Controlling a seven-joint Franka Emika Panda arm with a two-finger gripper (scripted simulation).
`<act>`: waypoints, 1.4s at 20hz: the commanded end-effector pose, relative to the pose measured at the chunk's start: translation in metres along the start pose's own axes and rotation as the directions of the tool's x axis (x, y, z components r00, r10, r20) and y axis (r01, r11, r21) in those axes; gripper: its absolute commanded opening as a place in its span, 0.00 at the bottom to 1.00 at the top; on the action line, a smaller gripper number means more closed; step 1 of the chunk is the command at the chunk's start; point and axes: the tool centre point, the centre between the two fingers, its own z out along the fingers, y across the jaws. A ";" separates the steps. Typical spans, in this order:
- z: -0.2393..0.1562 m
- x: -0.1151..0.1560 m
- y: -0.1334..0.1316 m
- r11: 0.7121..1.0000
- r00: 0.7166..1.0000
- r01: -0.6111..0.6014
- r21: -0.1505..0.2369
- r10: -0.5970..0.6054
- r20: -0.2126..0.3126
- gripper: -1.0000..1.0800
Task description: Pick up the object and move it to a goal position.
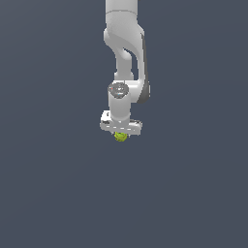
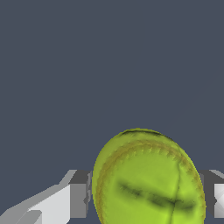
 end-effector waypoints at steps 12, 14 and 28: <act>-0.080 -0.015 -0.003 1.000 1.000 0.000 0.000 0.000 -0.002 0.00; -0.100 -0.018 -0.003 1.000 1.000 0.000 0.000 0.000 -0.002 0.00; -0.248 -0.044 -0.008 1.000 1.000 0.000 0.000 0.000 -0.002 0.00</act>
